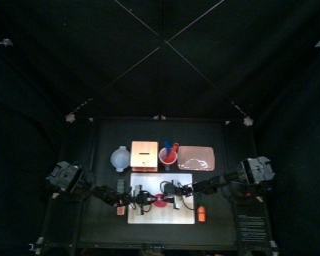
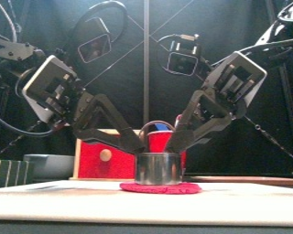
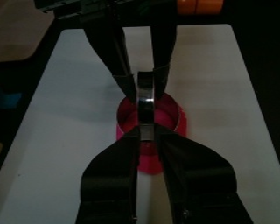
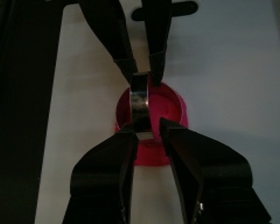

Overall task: Get the cutter from the drawer then cut the dough then place the extra dough in the bowl
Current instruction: Cut the dough

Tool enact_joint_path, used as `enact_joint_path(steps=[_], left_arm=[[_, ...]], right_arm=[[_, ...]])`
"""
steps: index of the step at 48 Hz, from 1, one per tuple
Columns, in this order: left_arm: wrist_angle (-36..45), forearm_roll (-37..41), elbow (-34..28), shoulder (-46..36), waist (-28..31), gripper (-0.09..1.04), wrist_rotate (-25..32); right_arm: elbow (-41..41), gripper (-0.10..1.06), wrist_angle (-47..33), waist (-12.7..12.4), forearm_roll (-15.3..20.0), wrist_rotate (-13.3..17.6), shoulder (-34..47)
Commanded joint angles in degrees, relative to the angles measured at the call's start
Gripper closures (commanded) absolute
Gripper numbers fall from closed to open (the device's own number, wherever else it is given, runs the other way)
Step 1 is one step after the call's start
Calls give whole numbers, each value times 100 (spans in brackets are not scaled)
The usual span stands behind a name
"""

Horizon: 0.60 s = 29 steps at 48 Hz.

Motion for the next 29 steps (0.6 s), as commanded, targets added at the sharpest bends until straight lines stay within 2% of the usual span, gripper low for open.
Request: enact_joint_path(steps=[1, 12, 21, 29], left_arm=[[70, -9, -44, -18, 18, 39, -9], [79, -9, -44, -18, 18, 39, -9], [114, -9, -35, 9, 9, 40, -9], [510, -44, -97, 132, 9, 40, -18]], right_arm=[[-9, 34, 62, 9, -18, 0, -185], [9, 51, 79, 18, -88, 9, -185], [18, 50, 88, 18, -97, 9, -141], [0, 50, 97, 79, -62, 53, 9]])
